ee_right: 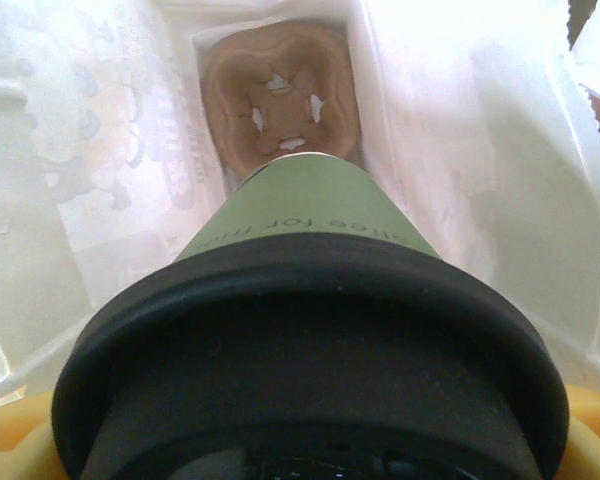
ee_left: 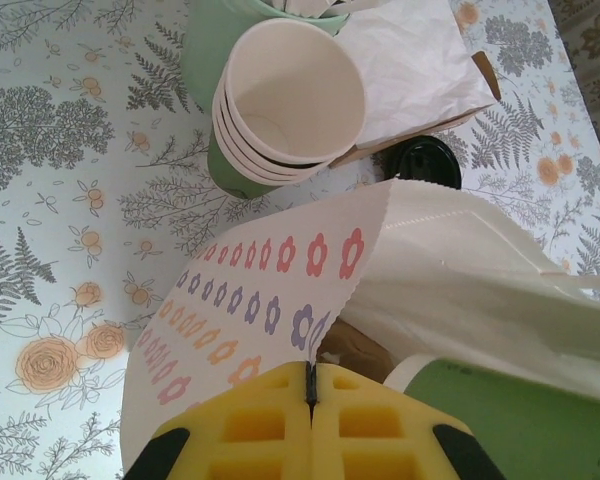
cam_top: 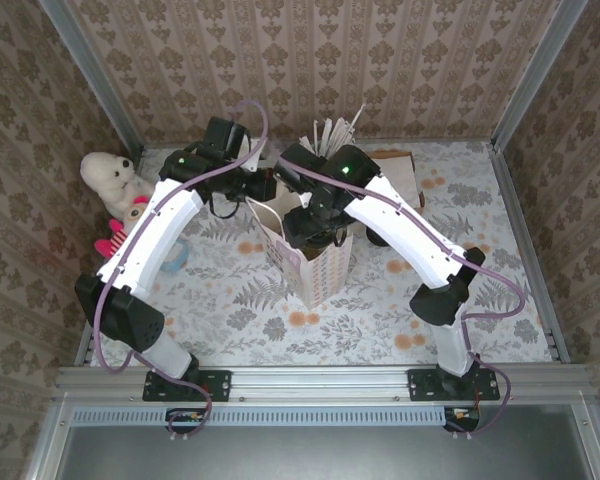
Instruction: Pack the takeout coffee
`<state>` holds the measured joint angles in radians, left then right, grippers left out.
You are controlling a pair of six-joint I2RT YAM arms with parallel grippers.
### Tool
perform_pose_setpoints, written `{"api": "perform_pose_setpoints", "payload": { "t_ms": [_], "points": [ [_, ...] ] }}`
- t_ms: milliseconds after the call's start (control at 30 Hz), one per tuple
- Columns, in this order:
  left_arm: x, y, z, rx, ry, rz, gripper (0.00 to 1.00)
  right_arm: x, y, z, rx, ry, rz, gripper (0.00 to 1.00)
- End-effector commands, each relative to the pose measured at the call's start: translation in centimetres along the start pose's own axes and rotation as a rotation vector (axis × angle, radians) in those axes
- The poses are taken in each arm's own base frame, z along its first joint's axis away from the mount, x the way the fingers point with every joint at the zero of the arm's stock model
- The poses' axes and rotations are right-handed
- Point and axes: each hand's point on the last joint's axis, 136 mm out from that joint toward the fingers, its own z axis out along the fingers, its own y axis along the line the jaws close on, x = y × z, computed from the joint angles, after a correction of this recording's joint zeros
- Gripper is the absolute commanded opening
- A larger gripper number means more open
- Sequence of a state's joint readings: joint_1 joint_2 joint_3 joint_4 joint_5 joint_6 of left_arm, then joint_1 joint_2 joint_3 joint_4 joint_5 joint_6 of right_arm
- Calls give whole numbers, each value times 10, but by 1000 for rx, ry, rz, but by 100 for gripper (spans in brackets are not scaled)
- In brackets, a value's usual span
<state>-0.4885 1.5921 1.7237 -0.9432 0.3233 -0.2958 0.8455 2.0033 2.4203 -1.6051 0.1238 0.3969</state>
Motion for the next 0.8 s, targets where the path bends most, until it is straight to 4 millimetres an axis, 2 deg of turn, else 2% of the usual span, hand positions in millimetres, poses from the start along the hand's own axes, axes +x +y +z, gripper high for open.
{"api": "perform_pose_setpoints", "payload": {
  "t_ms": [0,267,400,600,767],
  "points": [
    [3,-10,-14,42,-20,77,0,10,-2,-10,-39,21,16,49],
    [3,-3,-11,47,-36,112,0,9,-12,-16,-92,8,42,49],
    [3,-2,-10,50,-39,117,0,5,-10,-16,-134,-8,54,49],
    [-1,-18,-14,130,-65,110,0,10,-19,9,-36,77,32,48],
    [1,-22,-12,147,-54,85,0,12,-13,21,-17,122,-41,48]
  ]
}}
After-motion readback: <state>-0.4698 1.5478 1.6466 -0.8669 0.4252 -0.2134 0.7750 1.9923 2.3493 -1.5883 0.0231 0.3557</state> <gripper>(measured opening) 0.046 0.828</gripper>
